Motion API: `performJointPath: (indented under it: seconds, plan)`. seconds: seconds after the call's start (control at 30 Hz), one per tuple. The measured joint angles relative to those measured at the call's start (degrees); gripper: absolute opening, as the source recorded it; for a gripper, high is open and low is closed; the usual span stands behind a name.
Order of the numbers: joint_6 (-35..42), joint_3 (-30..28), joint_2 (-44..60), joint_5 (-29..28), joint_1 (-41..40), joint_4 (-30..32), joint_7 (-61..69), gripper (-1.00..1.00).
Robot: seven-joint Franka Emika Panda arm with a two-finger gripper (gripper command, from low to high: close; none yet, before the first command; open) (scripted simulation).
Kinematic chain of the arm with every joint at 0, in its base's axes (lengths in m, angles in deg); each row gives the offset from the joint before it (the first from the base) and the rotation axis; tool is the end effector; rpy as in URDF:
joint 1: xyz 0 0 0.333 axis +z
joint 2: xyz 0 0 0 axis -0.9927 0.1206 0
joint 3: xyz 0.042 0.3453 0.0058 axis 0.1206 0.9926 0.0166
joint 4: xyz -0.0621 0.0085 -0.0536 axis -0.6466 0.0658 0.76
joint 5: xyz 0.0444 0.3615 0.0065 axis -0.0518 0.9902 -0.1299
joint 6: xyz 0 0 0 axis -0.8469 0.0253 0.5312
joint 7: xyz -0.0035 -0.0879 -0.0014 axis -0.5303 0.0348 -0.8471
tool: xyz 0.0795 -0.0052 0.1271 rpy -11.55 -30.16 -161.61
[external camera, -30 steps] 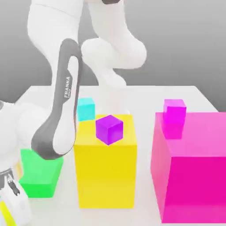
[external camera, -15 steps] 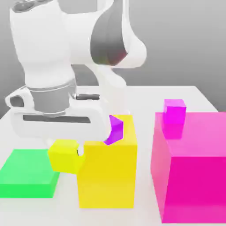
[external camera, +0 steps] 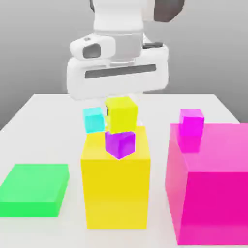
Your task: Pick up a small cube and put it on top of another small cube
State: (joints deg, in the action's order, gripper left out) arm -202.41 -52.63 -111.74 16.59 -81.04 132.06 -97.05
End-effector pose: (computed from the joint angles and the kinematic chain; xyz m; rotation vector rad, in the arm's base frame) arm 0.3736 -0.0090 0.4153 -3.0639 0.6696 0.0037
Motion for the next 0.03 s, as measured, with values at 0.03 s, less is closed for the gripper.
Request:
performJointPath:
  seconds: [0.03]
  plan:
    - [0.00, 0.00, 0.00, 0.00, 0.00, 0.00, 0.00, 1.00]
